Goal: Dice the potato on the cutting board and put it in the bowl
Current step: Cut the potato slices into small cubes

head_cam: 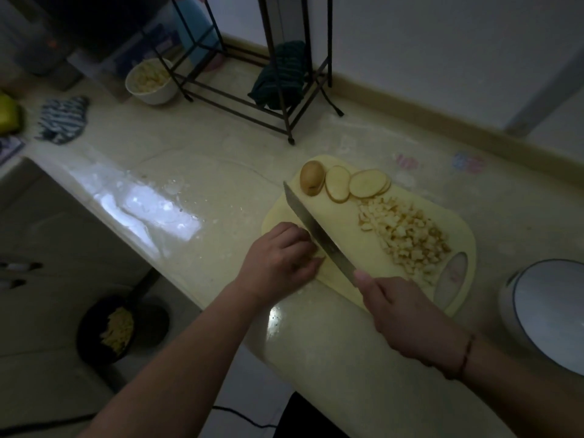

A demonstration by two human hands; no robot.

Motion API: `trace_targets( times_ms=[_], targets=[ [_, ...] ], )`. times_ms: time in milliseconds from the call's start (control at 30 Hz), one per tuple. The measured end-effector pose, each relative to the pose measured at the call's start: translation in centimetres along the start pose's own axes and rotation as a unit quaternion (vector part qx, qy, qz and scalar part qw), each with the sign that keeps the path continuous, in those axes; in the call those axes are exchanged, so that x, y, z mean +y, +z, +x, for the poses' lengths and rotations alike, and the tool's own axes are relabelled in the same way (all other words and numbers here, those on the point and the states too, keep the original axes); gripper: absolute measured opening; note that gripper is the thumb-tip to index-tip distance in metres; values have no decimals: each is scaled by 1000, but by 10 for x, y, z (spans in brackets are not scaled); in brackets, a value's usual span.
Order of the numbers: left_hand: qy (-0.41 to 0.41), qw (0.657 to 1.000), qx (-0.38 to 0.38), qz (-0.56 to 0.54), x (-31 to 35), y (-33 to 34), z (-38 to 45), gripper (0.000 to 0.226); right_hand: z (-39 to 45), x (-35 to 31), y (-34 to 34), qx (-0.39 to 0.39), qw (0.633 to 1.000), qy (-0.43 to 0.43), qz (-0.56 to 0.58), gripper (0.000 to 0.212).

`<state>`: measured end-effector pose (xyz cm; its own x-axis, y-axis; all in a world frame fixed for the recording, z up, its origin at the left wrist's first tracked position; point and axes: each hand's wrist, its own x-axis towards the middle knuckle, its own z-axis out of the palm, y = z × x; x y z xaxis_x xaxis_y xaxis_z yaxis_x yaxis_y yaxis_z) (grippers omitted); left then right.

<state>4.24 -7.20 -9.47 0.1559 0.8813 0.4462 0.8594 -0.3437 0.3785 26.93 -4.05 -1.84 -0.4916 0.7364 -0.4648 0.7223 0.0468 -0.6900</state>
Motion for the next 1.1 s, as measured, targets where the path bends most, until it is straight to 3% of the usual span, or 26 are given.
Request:
trace_targets(
  times_ms=[367, 633, 900, 1100],
  targets=[
    [6, 1000, -10, 2, 0, -3, -9, 15, -13, -7, 0, -10, 998, -38, -46, 60],
    [13, 1000, -2, 2, -4, -3, -9, 16, -29, 7, 3, -6, 997, -40, -62, 73],
    [35, 999, -4, -5, -2, -8, -1, 10, 2, -11, 9, -8, 997, -42, -64, 60],
    [34, 999, -29, -3, -4, -11, -1, 10, 3, -3, -6, -46, 997, 35, 56, 62]
  ],
)
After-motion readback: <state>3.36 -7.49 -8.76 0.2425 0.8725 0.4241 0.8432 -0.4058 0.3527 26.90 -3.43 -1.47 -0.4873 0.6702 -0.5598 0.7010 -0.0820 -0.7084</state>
